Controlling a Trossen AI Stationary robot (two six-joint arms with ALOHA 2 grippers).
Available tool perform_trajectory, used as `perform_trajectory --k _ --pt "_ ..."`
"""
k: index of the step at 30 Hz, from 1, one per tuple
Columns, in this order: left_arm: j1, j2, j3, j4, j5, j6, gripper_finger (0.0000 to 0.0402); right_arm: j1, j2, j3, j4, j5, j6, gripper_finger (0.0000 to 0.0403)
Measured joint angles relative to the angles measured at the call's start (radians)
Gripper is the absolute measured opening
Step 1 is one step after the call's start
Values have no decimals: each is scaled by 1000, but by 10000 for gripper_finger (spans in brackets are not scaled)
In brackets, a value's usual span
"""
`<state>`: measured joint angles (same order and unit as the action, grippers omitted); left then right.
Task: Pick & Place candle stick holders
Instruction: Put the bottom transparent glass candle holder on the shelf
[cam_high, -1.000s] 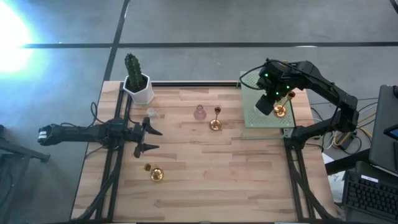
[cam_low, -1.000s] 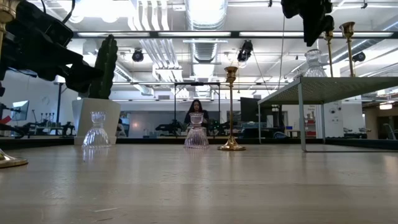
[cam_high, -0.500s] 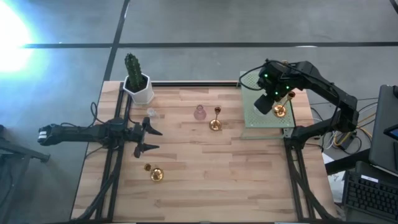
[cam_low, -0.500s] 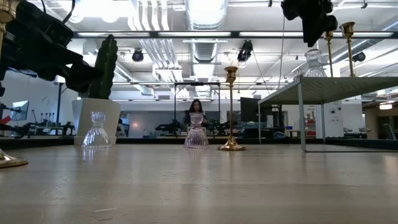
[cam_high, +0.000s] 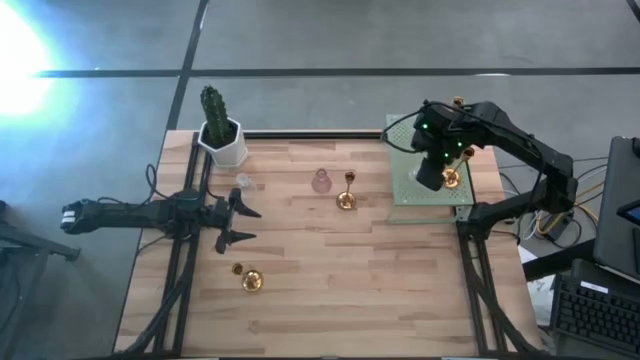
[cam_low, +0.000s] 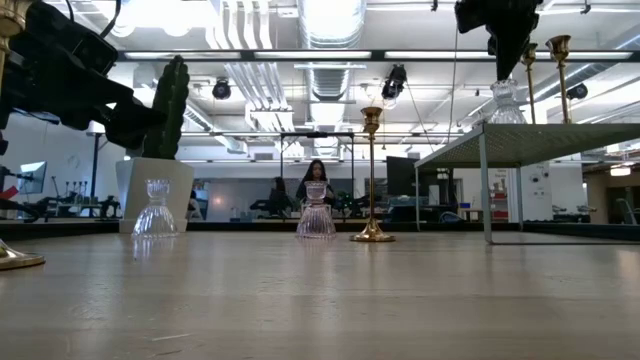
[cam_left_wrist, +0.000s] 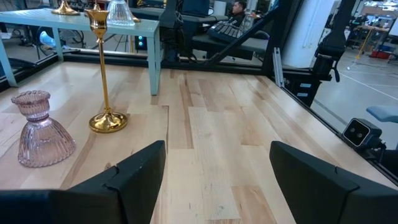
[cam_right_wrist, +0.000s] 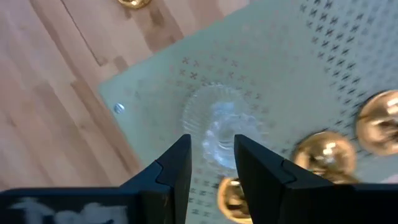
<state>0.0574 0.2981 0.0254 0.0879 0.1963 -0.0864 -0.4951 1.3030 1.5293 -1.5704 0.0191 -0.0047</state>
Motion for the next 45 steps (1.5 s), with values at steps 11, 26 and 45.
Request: perform_trajectory --k 11,26,45 --pt "0 0 0 0 0 0 294 0 -21 2 -1 35 -208 103" --pt "0 0 0 0 0 0 294 0 -21 -7 -1 99 -295 112" --pt "0 0 0 0 0 0 294 -1 -21 59 0 47 -239 114"
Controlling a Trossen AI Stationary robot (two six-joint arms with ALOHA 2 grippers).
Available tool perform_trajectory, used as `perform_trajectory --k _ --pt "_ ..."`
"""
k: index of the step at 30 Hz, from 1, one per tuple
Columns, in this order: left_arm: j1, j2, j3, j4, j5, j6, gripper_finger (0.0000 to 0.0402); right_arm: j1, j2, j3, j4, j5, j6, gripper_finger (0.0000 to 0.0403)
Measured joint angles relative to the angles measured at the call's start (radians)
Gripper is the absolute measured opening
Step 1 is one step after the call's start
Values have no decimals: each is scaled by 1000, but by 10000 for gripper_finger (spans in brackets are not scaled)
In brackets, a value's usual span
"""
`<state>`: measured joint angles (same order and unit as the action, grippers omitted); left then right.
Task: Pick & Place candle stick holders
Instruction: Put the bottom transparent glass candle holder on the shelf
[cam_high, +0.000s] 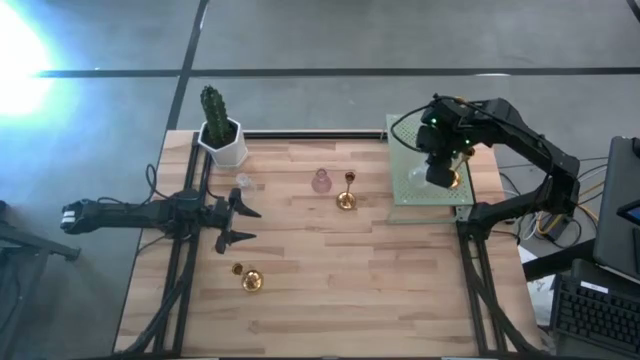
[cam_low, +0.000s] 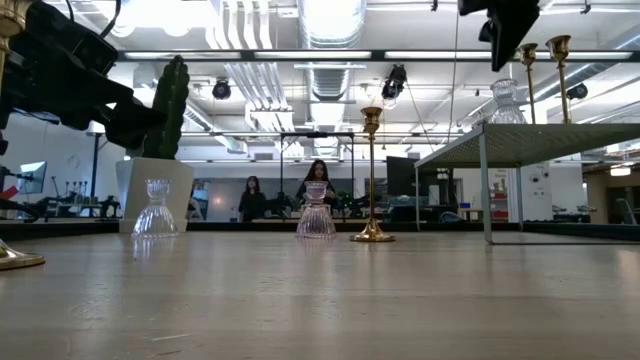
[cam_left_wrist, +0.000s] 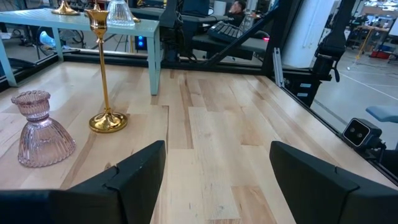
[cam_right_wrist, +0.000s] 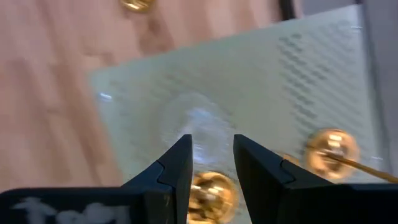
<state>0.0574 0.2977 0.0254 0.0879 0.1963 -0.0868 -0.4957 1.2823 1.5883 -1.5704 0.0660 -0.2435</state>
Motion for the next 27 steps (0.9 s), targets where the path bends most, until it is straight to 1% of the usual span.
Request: perform_trajectory --k 2,5,16,22,27 --pt "0 0 0 0 0 0 294 0 0 0 0 -61 24 114" --pt "0 0 0 0 0 0 294 8 0 1 0 -120 45 114" --pt "0 0 0 0 0 0 294 29 -1 -7 -1 -127 112 114" --pt "0 0 0 0 0 0 294 37 -12 -46 -1 -127 162 113" --pt "0 0 0 0 0 0 294 40 -25 -87 0 -122 171 113"
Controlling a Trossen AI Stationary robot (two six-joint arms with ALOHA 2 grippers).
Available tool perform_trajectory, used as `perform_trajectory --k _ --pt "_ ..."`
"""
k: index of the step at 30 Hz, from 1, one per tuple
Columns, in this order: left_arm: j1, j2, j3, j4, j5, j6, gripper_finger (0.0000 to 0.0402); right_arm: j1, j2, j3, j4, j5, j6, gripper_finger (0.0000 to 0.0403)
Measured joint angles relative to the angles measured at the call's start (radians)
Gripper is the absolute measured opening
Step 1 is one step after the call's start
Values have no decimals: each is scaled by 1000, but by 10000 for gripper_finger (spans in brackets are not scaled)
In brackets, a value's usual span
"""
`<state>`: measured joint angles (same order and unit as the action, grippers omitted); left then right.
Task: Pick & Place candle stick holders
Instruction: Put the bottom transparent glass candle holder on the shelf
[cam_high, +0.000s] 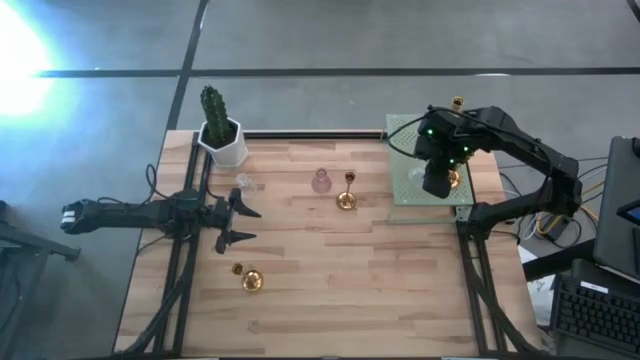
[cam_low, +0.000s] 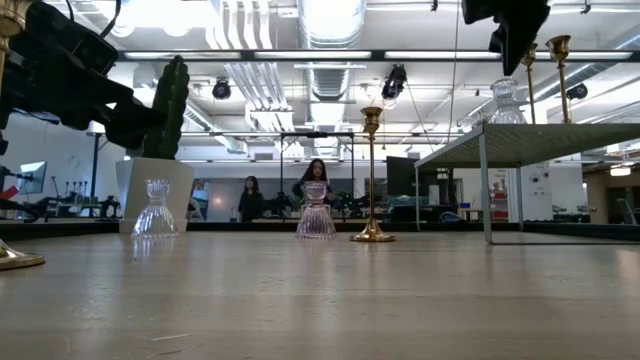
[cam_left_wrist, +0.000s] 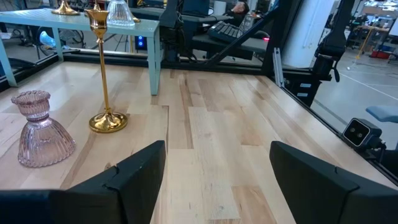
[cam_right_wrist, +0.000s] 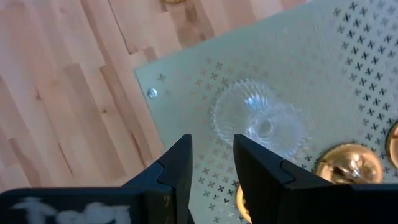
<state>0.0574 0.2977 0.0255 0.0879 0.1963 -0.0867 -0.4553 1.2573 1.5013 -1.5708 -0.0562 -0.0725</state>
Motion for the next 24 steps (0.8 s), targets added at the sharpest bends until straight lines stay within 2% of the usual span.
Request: perform_trajectory --k 12,24 --pt "0 0 0 0 0 0 294 0 -5 -105 -1 41 -48 106" --pt "0 0 0 0 0 0 294 0 -46 -14 0 55 31 102"
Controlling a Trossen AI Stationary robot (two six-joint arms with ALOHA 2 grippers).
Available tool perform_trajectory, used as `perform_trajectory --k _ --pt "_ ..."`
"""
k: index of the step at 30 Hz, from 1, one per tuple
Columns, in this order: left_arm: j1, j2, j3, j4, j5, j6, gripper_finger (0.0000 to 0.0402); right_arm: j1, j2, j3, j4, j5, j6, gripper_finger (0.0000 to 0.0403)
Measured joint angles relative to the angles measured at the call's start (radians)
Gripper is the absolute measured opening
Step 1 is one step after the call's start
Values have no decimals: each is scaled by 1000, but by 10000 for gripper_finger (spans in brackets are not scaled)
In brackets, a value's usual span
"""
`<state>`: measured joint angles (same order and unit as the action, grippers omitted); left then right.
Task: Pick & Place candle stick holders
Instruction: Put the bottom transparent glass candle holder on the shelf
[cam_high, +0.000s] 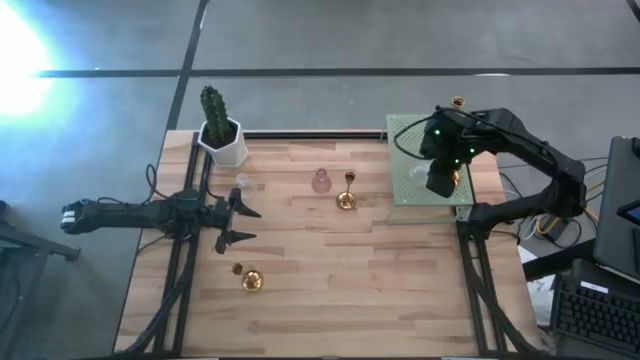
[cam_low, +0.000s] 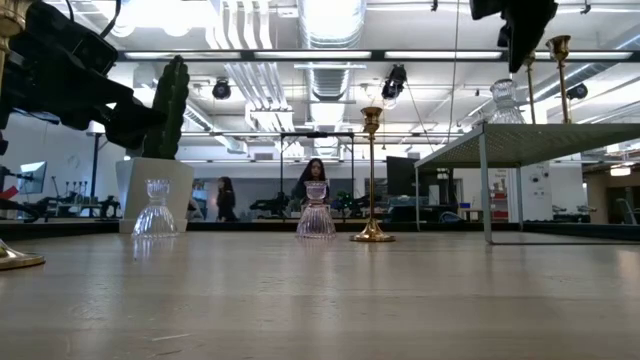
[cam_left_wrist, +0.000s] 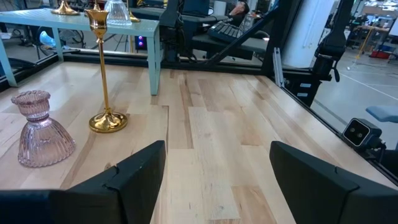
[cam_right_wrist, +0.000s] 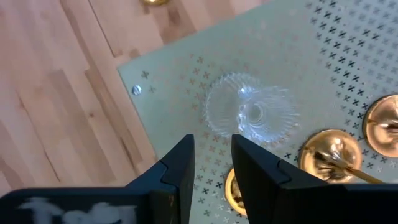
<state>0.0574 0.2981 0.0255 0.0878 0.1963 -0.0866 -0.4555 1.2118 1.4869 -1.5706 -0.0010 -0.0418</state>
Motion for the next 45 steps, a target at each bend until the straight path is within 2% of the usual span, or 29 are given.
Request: perform_trajectory --k 6,11,19,25,30,36,45 --pt "0 0 0 0 0 0 294 7 -3 -2 -1 -55 4 106" --pt "0 0 0 0 0 0 294 28 0 -2 -1 37 -60 106" --pt "0 0 0 0 0 0 294 28 7 -8 -1 62 -91 138" --pt "0 0 0 0 0 0 294 28 59 -8 -1 128 -116 165" --pt "0 0 0 0 0 0 294 28 103 -8 0 136 -119 172" --pt "0 0 0 0 0 0 294 28 119 -8 -1 135 -117 146" --pt "0 0 0 0 0 0 294 28 119 -8 -1 135 -139 63"
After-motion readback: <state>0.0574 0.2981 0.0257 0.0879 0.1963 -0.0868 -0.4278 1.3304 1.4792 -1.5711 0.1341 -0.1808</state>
